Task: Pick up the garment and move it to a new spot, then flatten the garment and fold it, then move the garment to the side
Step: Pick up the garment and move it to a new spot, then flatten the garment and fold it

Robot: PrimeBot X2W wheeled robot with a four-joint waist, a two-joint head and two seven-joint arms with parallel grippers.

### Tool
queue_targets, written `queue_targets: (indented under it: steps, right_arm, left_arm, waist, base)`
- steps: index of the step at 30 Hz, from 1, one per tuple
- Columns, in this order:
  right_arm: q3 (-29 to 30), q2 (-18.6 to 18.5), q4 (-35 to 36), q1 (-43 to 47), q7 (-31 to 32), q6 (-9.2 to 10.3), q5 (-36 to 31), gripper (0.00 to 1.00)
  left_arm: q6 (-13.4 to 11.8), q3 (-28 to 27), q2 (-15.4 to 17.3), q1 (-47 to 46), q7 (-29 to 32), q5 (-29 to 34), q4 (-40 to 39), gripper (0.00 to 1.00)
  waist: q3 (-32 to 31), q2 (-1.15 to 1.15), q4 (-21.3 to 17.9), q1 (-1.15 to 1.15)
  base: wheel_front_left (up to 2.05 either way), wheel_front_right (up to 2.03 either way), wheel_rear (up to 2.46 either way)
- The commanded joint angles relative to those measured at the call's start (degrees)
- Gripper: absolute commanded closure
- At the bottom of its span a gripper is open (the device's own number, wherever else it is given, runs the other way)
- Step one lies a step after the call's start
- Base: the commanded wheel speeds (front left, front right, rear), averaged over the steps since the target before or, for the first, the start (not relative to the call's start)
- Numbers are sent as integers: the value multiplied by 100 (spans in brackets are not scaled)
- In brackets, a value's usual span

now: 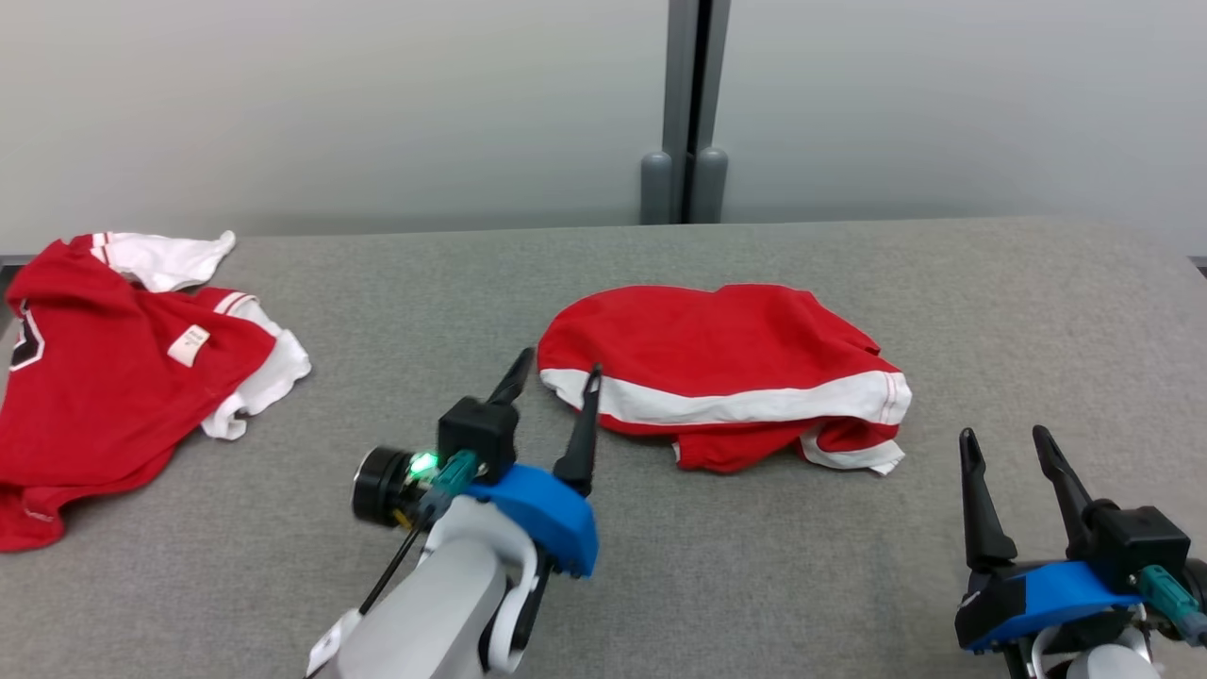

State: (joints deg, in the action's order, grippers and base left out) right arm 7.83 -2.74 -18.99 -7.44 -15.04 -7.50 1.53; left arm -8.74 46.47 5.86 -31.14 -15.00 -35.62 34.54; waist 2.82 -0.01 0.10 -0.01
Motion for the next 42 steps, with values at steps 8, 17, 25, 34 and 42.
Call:
queue_targets:
  steps: [8,17,25,34,42]
  right_arm:
    - [-51,-28,38,231,-21,1,32,0]
    - [-143,-28,49,318,-21,1,107,0]
    - [-228,-28,-59,233,-21,1,181,0]
    - [-209,-29,-100,210,-21,1,176,0]
    - [-177,-29,-119,205,-21,1,138,0]
  left_arm:
    - [-156,-1036,220,1172,-27,379,-517,0]
    - [-132,-1607,302,1858,-27,722,-822,0]
    - [-83,-1932,343,1949,-27,823,-787,0]
    - [-1,-2089,242,1990,-28,907,-680,0]
    - [57,-2146,195,1987,-27,952,-597,0]
  waist:
    - [-169,1,251,1]
    - [-262,1,301,1]
    - [-292,1,298,1]
    - [-291,1,314,1]
    - [-277,1,317,1]
  base:
    - [0,0,0]
    - [0,0,0]
    - [0,0,0]
    - [0,0,0]
    - [0,0,0]
